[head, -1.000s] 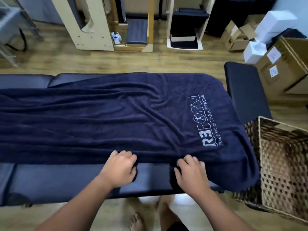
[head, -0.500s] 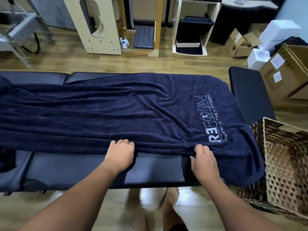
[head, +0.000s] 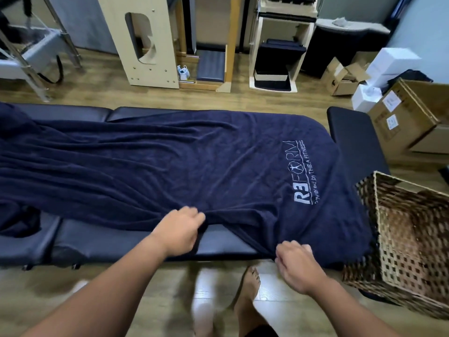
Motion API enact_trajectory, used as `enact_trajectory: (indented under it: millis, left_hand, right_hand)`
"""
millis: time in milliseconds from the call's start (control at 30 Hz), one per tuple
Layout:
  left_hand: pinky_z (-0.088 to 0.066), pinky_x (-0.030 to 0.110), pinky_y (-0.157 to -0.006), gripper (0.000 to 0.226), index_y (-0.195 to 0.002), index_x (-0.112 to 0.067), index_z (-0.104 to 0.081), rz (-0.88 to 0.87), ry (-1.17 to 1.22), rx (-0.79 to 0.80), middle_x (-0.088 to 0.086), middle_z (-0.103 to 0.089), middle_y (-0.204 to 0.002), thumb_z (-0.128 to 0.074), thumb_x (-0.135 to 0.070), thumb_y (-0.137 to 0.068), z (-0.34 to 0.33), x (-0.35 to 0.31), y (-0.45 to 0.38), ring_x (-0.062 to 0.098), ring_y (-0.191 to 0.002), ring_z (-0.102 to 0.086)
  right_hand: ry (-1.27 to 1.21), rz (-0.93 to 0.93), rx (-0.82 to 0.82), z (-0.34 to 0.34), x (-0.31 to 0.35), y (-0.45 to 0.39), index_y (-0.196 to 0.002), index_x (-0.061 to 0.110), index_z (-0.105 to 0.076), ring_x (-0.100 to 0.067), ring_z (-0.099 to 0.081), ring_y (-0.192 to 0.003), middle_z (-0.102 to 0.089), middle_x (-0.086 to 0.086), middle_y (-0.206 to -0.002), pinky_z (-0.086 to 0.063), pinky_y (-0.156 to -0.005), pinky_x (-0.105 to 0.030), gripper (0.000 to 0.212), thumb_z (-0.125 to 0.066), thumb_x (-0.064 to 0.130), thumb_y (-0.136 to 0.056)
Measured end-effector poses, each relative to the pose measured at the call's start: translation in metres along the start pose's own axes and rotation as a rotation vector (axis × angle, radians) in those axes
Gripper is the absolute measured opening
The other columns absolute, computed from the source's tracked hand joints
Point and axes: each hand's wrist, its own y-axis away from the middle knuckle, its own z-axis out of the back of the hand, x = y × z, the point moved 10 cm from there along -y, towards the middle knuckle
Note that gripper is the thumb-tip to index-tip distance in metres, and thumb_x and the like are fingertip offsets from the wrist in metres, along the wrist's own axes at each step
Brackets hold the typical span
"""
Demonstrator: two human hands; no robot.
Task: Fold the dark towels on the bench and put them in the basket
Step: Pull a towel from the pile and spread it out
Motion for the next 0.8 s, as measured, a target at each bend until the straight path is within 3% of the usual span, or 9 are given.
enact_trajectory:
  millis: [67, 133, 300, 400, 467, 567, 633, 733, 800]
  left_hand:
    - [-0.04, 0.039, -0.074, 0.031, -0.113, -0.02, -0.055, -0.029, -0.031, 0.126, 0.005, -0.056, -0.11, -0.059, -0.019, -0.082, -0.019, -0.014, 0.004, 0.029, -0.102, -0.057]
    - [-0.038, 0.042, -0.084, 0.046, -0.132, -0.019, -0.046, 0.073, -0.089, 0.197, 0.007, -0.048, -0.127, -0.055, -0.016, -0.086, -0.034, -0.011, 0.008, 0.03, -0.115, -0.048]
    - [-0.036, 0.048, -0.095, 0.075, -0.154, -0.024, -0.02, 0.252, -0.178, 0.157, 0.016, -0.026, -0.15, -0.056, -0.013, -0.09, -0.028, 0.004, 0.006, 0.035, -0.13, -0.034]
    - [-0.034, 0.051, -0.097, 0.066, -0.152, -0.028, -0.024, 0.229, -0.2, 0.186, 0.018, -0.022, -0.152, -0.052, -0.014, -0.093, -0.033, 0.004, 0.0, 0.036, -0.133, -0.03]
    - [-0.035, 0.05, -0.091, 0.054, -0.143, -0.025, -0.039, 0.211, -0.186, 0.153, 0.017, -0.032, -0.145, -0.053, -0.013, -0.092, -0.031, 0.004, -0.007, 0.036, -0.127, -0.035]
    - [-0.035, 0.042, -0.077, 0.018, -0.103, -0.018, -0.068, 0.038, -0.262, 0.09, 0.01, -0.053, -0.117, -0.06, -0.014, -0.088, -0.025, -0.015, -0.02, 0.032, -0.105, -0.048]
    - [-0.031, 0.038, -0.07, 0.01, -0.089, -0.02, -0.071, -0.068, -0.293, 0.11, 0.004, -0.058, -0.104, -0.062, -0.016, -0.086, -0.033, -0.025, -0.023, 0.028, -0.096, -0.054]
    - [-0.031, 0.037, -0.074, 0.021, -0.099, -0.02, -0.072, -0.006, -0.199, 0.15, 0.001, -0.064, -0.106, -0.053, -0.025, -0.092, -0.03, -0.028, -0.019, 0.026, -0.101, -0.059]
    - [-0.036, 0.037, -0.081, 0.029, -0.105, -0.017, -0.07, 0.086, -0.095, 0.283, 0.007, -0.067, -0.113, -0.047, -0.031, -0.094, -0.032, -0.03, -0.01, 0.029, -0.108, -0.06]
  right_hand:
    - [-0.04, -0.003, 0.09, -0.004, -0.004, 0.016, -0.085, 0.032, -0.043, -0.012, -0.046, -0.094, -0.052, 0.013, -0.096, -0.039, -0.09, -0.037, 0.014, -0.04, 0.034, -0.098]
    - [-0.02, -0.037, 0.14, -0.007, -0.007, 0.029, -0.084, 0.032, -0.042, -0.011, -0.044, -0.093, -0.051, 0.013, -0.097, -0.04, -0.089, -0.037, 0.014, -0.042, 0.035, -0.098]
    - [0.059, -0.074, 0.007, 0.006, 0.013, 0.027, -0.1, 0.027, -0.041, -0.021, -0.049, -0.11, -0.046, 0.005, -0.109, -0.042, -0.088, -0.038, 0.015, -0.049, 0.04, -0.097]
    - [0.139, 0.021, -0.035, 0.002, 0.048, 0.007, -0.106, 0.025, -0.054, -0.025, -0.054, -0.103, -0.053, 0.001, -0.107, -0.044, -0.081, -0.042, 0.025, -0.063, 0.04, -0.089]
    - [0.198, 0.025, -0.059, -0.002, 0.061, -0.007, -0.092, 0.025, -0.059, -0.024, -0.059, -0.084, -0.055, 0.002, -0.091, -0.045, -0.066, -0.04, 0.035, -0.083, 0.037, -0.07]
    - [0.219, 0.006, -0.139, -0.003, 0.066, -0.02, -0.071, 0.023, -0.058, -0.022, -0.054, -0.063, -0.05, 0.003, -0.075, -0.038, -0.051, -0.035, 0.043, -0.093, 0.023, -0.046]
    - [0.208, 0.007, -0.179, 0.0, 0.065, -0.021, -0.066, 0.022, -0.058, -0.022, -0.053, -0.06, -0.05, 0.003, -0.072, -0.032, -0.05, -0.034, 0.04, -0.091, 0.017, -0.045]
    - [0.192, 0.006, -0.19, -0.006, 0.063, -0.019, -0.066, 0.023, -0.058, -0.021, -0.053, -0.059, -0.05, 0.003, -0.071, -0.03, -0.051, -0.033, 0.039, -0.091, 0.017, -0.046]
    - [0.159, -0.012, -0.169, -0.006, 0.06, -0.018, -0.071, 0.023, -0.055, -0.022, -0.056, -0.062, -0.054, 0.003, -0.072, -0.032, -0.055, -0.033, 0.037, -0.088, 0.018, -0.055]
